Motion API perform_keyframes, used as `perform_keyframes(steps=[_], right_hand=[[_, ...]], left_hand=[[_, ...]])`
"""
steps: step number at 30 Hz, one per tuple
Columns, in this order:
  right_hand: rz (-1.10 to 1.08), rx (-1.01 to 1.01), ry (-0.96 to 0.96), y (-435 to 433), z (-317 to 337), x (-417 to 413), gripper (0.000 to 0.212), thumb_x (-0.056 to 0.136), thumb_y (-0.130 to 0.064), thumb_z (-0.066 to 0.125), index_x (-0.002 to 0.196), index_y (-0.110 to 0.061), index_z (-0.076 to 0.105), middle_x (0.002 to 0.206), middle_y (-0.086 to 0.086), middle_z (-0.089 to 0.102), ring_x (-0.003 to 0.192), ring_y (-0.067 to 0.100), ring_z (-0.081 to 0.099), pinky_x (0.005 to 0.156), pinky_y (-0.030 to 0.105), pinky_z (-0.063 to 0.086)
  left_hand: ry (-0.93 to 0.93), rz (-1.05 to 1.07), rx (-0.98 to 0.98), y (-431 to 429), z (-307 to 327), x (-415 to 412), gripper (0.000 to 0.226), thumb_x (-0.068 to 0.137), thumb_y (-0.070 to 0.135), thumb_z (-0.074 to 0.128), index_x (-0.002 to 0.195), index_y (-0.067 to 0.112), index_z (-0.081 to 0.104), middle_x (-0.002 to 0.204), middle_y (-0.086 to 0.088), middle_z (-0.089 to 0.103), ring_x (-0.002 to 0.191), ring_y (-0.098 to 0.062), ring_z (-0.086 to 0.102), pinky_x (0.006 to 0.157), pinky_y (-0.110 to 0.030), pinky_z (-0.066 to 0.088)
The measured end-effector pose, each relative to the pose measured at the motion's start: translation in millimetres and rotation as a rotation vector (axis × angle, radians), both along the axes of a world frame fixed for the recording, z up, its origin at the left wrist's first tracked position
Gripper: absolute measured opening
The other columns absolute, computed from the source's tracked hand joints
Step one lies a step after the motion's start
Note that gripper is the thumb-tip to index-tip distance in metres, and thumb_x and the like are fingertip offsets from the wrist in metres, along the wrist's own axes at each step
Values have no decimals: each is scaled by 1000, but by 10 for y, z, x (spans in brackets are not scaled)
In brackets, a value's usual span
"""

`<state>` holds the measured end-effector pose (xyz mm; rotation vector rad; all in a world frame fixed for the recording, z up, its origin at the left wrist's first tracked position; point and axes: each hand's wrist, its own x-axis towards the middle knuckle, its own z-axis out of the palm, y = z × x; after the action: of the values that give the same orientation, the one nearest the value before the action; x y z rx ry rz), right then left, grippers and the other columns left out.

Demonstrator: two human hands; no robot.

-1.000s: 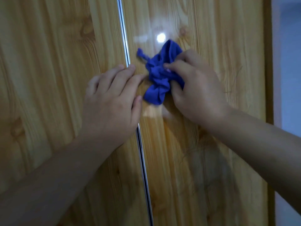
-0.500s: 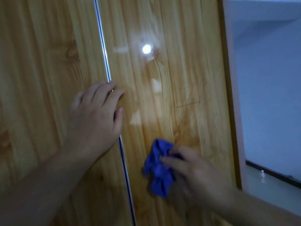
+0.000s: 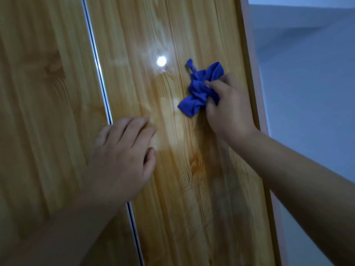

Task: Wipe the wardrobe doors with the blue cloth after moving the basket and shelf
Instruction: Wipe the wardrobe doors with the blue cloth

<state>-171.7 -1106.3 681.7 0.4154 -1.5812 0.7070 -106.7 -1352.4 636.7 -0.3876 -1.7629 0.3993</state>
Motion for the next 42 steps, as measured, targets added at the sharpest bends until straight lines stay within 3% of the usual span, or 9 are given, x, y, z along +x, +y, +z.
perform_keyframes(steps=[4, 10, 14, 18, 21, 26, 33, 37, 42], right_hand=[[24, 224, 29, -376, -646, 173, 34, 95, -23, 49, 118, -10, 70, 108, 5, 60, 93, 20, 58, 79, 32, 51], [168, 422, -329, -620, -1939, 394, 34, 98, -58, 41, 101, -31, 61, 90, -11, 62, 83, 5, 60, 72, 29, 52], [88, 525, -280, -303, -1873, 309, 43, 89, -72, 40, 103, -34, 54, 97, -8, 61, 87, 9, 58, 79, 29, 51], [-20, 395, -112, 207, -1052, 146, 15, 91, -44, 59, 99, -37, 70, 94, 0, 68, 78, 13, 64, 75, 38, 59], [-118, 223, 0, 390, -473, -35, 33, 91, -10, 60, 122, -10, 70, 105, 13, 60, 90, 25, 59, 77, 26, 46], [-129, -72, -37, 611, 122, -194, 28, 95, -11, 54, 117, -10, 71, 107, 7, 55, 93, 13, 52, 74, 0, 29], [-23, 96, -84, -101, -1269, 78, 31, 97, -27, 53, 126, -22, 61, 110, -12, 46, 95, -4, 42, 86, 2, 36], [96, 323, -275, -468, -2373, 300, 50, 92, -73, 40, 98, -31, 65, 86, -11, 62, 76, 8, 61, 73, 41, 58], [209, 429, -383, -213, -2435, 380, 27, 103, -40, 48, 108, -36, 74, 92, -10, 70, 80, 3, 64, 69, 25, 55]], left_hand=[[42, -31, 10, 4, -20, -75, 45, 91, 31, 59, 131, 13, 67, 139, -8, 63, 131, -34, 57, 105, -55, 45], [89, -37, -20, -26, -49, -128, 45, 94, 33, 54, 131, 11, 67, 138, -10, 64, 130, -36, 57, 103, -56, 44], [114, -31, -37, -37, -46, -170, 45, 96, 35, 51, 132, 12, 65, 139, -9, 62, 130, -36, 56, 102, -55, 43], [131, -25, -45, -55, -69, -183, 47, 96, 36, 51, 135, 11, 64, 142, -10, 62, 133, -36, 56, 104, -56, 41], [151, -36, -45, -47, -80, -182, 46, 96, 35, 54, 133, 11, 66, 142, -10, 63, 132, -37, 58, 105, -55, 41], [181, -54, -66, -69, -98, -210, 46, 97, 34, 53, 133, 9, 66, 140, -12, 64, 131, -39, 58, 104, -57, 42], [130, -55, -57, -107, -115, -246, 51, 98, 35, 51, 140, 8, 60, 147, -15, 58, 136, -41, 53, 107, -60, 39], [140, -47, -55, -96, -125, -251, 51, 98, 35, 51, 139, 7, 61, 145, -16, 59, 135, -41, 54, 107, -60, 40], [119, -45, -57, -89, -120, -237, 51, 99, 34, 50, 140, 6, 61, 146, -17, 58, 137, -42, 52, 109, -61, 41]])
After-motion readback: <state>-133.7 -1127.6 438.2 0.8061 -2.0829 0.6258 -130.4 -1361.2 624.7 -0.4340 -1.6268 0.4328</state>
